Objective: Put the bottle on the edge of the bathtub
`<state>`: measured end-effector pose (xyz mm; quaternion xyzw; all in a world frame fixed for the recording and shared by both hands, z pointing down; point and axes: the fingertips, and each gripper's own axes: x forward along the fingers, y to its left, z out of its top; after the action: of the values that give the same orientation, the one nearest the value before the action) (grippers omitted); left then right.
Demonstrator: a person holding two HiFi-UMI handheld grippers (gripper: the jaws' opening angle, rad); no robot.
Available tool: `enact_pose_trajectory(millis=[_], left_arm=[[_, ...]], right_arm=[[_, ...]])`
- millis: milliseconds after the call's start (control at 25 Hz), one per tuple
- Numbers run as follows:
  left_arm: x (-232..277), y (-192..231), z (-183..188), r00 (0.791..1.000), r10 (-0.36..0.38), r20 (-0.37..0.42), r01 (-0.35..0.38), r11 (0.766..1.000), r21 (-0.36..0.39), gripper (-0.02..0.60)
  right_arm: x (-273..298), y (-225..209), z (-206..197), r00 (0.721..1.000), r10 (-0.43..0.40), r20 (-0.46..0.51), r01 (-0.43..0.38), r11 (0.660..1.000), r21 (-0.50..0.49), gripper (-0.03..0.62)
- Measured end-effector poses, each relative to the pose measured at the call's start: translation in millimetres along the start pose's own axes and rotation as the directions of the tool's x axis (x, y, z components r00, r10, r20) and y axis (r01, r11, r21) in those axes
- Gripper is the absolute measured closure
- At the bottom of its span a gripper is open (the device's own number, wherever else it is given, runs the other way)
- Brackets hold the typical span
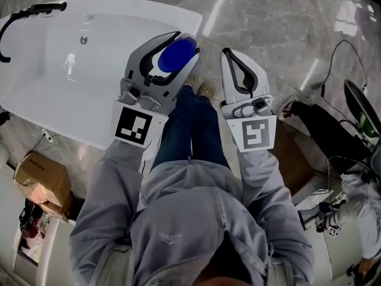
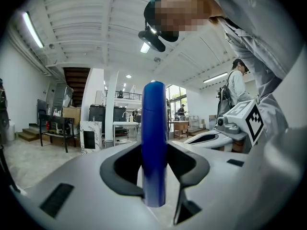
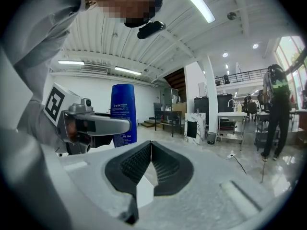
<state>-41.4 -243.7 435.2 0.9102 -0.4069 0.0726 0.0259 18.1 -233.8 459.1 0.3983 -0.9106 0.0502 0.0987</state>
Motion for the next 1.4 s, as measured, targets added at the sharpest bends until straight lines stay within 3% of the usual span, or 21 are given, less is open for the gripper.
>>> enact_pose_trajectory(millis=[560, 880, 1400], left_arm=[[29.8, 36.4, -64.5, 1.0, -0.003, -0.002, 0.003, 1.0, 0.007, 0.425], [37.4, 56.2, -103.8, 0.999, 0.027, -0.021, -0.028, 0.998, -0.055, 0.425], [64.1, 70.1, -149.9, 0.999, 0.017, -0.035, -0.017, 1.0, 0.006, 0.425]], right_arm=[[54.3, -2.2, -49.4, 0.999, 0.022, -0.028, -0.021, 1.0, 0.015, 0.589], [73.1, -5.2, -80.9, 0.998, 0.024, -0.059, -0.021, 0.999, 0.044, 0.589], [93.2, -14.9, -119.2, 0.993, 0.015, -0.114, -0.008, 0.998, 0.065, 0.589]])
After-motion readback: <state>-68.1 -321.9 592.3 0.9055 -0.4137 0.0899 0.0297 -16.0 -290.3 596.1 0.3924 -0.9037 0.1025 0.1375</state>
